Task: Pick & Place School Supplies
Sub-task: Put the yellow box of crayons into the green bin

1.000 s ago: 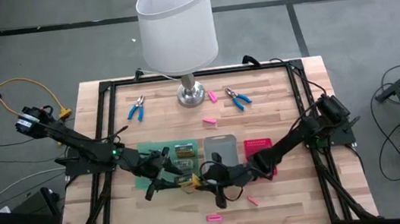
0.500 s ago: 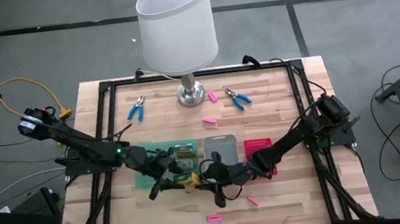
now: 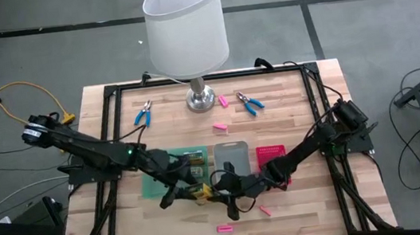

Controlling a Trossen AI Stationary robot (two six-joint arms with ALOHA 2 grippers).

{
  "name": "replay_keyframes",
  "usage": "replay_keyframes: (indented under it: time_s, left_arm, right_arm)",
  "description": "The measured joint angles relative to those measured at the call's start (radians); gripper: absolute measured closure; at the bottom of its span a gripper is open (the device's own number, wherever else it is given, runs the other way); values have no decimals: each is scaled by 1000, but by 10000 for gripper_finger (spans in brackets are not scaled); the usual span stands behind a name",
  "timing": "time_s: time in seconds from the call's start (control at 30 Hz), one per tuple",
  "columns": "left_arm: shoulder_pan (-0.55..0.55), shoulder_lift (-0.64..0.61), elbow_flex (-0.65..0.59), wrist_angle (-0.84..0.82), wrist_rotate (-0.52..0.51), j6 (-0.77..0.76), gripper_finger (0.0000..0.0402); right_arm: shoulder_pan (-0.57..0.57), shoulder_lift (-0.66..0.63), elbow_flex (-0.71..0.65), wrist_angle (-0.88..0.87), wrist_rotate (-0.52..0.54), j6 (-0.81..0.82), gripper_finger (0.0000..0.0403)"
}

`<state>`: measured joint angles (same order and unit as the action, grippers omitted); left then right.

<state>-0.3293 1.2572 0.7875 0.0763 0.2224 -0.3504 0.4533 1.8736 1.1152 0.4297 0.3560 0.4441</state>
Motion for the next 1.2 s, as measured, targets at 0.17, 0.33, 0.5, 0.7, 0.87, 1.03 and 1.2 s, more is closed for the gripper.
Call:
replay_keyframes:
  time_s: [0.17,0.33,0.5,0.7,0.87,1.03,1.2]
  left_arm:
    - [13,0,27,-62,4,21,194]
    - [15,0,27,-72,9,19,194]
    - [15,18,28,-65,11,16,194]
    - [18,51,28,-72,35,13,194]
    - [19,43,28,-62,38,11,195]
    - [19,42,28,-35,44,4,195]
    - [19,42,28,-33,44,-8,201]
  right_arm:
    - [0,0,0,-5,0,0,302]
    - [0,0,0,-3,0,-2,302]
    - [0,0,0,13,0,-14,302]
    - [-2,0,0,23,1,-22,302]
    - [-2,0,0,21,0,-22,302]
    - [-1,0,0,15,0,-22,302]
    - [-1,0,0,14,0,-22,302]
